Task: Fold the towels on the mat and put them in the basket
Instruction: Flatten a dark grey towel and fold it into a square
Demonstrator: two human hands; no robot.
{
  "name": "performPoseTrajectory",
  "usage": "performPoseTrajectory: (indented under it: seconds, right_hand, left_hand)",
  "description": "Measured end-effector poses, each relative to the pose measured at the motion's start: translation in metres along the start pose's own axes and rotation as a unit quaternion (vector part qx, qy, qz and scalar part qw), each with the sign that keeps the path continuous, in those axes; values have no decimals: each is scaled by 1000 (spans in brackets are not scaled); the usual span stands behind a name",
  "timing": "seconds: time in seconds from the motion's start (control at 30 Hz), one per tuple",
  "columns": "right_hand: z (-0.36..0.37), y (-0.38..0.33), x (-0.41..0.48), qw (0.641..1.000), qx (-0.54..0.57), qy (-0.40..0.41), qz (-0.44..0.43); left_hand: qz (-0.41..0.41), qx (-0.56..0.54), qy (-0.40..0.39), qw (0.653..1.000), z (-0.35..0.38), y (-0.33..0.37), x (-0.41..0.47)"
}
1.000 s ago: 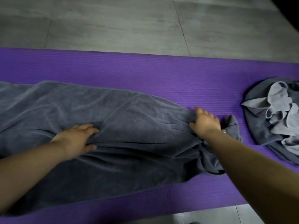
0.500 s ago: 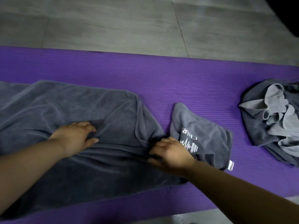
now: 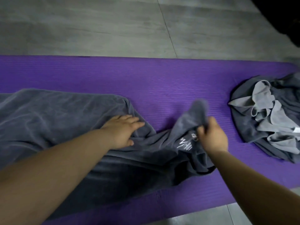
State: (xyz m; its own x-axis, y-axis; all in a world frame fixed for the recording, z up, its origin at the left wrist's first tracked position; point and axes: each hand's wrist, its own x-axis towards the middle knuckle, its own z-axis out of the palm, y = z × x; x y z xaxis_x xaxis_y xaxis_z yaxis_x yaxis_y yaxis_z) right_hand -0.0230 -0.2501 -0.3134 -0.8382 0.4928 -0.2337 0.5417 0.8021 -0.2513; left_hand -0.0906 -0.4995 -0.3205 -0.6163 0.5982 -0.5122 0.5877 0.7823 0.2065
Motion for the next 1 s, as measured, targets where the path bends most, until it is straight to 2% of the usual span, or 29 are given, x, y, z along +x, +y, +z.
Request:
performPoseTrajectory:
  seconds: [0.03, 0.1, 0.13, 0.17, 0.23, 0.27, 0.3, 0.37, 0.4, 0.47, 0.53, 0.6, 0.67, 0.7, 0.77, 0.83, 0.9, 1.0]
  right_hand:
    - [-4, 21, -6, 999, -1, 17, 44]
    - [-5, 66, -21, 991, -36, -23, 126]
    - [-4, 83, -27, 985, -47, -38, 164]
    - [-1, 94, -33, 980, -37, -21, 195]
    - [-1, 92, -35, 966, 32, 80, 243]
    - [-3, 84, -32, 965, 34, 118, 231]
    - [-4, 77, -27, 976, 19, 112, 184]
    - [0, 64, -16, 996, -79, 23, 36]
    - [1, 59, -10, 989, -144, -24, -8]
    - [1, 54, 2, 965, -244, -93, -21]
    - [-7, 52, 15, 952, -274, -135, -21]
    - [-29, 44, 33, 961, -229, -155, -21]
    - [-53, 34, 57, 971, -196, -127, -47]
    - [-65, 26, 72, 979, -174, -94, -58]
    - [-84, 9, 105, 994, -90, 3, -55]
    - [-93, -5, 131, 992, 81, 82, -51]
    - [-90, -10, 139, 967, 235, 84, -57]
    - [-57, 12, 124, 983, 183, 23, -18]
  left_hand:
    - [4, 16, -21, 1000, 6, 4, 2]
    - [5, 48, -42, 998, 18, 7, 0]
    - [3, 59, -29, 998, 22, 5, -1]
    - [4, 74, -12, 997, 24, 3, -2]
    - [11, 117, 30, 993, 26, 1, -2]
    - [13, 130, 51, 990, 27, 1, -2]
    - [30, 134, 80, 987, 29, 1, -3]
    - [75, 150, 153, 974, 34, -2, -5]
    - [91, 142, 153, 974, 36, -2, -6]
    - [74, 111, 128, 983, 36, -2, -7]
    - [-1, 37, 121, 992, 27, 3, -8]
    - [-100, -70, 101, 987, 17, 1, -6]
    - [-155, -217, 161, 950, -4, -1, 6]
    - [-163, -261, 216, 927, -19, -2, 15]
    - [-160, -279, 312, 894, -50, -10, 43]
    - [-142, -284, 346, 883, -83, -17, 60]
    - [-109, -271, 312, 904, -96, -22, 68]
    - [-122, -116, 190, 967, -55, -18, 54]
